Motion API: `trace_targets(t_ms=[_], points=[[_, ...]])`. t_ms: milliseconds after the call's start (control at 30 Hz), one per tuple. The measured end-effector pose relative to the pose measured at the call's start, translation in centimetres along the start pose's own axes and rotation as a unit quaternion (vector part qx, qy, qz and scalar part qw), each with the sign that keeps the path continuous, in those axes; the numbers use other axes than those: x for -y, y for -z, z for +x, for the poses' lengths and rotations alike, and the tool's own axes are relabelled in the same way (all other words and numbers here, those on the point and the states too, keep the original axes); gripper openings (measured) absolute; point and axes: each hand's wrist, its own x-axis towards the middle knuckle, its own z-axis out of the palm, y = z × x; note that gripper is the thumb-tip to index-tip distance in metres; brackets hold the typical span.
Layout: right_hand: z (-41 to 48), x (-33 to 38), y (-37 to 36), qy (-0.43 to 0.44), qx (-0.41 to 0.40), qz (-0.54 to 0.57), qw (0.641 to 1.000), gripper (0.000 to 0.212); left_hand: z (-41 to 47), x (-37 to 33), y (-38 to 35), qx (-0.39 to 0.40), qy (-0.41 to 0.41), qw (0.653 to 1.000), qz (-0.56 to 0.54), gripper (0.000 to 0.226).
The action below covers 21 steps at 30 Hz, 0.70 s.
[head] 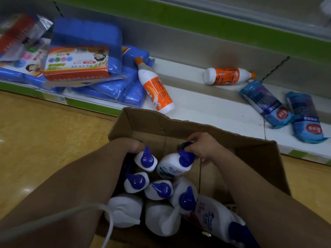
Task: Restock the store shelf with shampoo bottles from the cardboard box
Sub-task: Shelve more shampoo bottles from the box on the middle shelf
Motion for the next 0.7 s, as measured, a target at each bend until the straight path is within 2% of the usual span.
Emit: trace_targets(t_ms=[133, 267, 367, 433, 567, 700], points=[[-0.2, -0.7, -2.5, 0.000, 0.008, -0.054, 0.999, 0.058, 0.0, -0.5, 0.0, 0.013, -0.007, 0.998, 0.062, 0.044], [-0.2, -1.3, -3.7, 0.073, -0.098, -0.088, 0.989, 0.048, -1.2, -1.0, 0.0, -0.004, -0.029, 0.995, 0.100, 0.029], [-0.2, -1.8, -2.8, 0.096, -0.159, -0.100, 0.977, 0.045, -0.7, -1.3, -0.2, -0.011, -0.029, 0.991, 0.128, 0.034], [0.0, -2.4, -2.5, 0.109, -0.169, -0.106, 0.974, 0.043, 0.0, -1.1, -0.2, -0.018, -0.032, 0.988, 0.153, 0.037], [0.3, -2.9, -3.0, 0.130, -0.173, -0.105, 0.971, 0.041, 1.3, -0.6, -0.4, -0.079, -0.048, 0.976, 0.198, 0.035], [1.0, -3.1, -2.8, 0.108, -0.171, -0.046, 0.978, 0.051, 1.3, -0.3, -0.4, -0.105, -0.086, 0.971, 0.195, 0.033]])
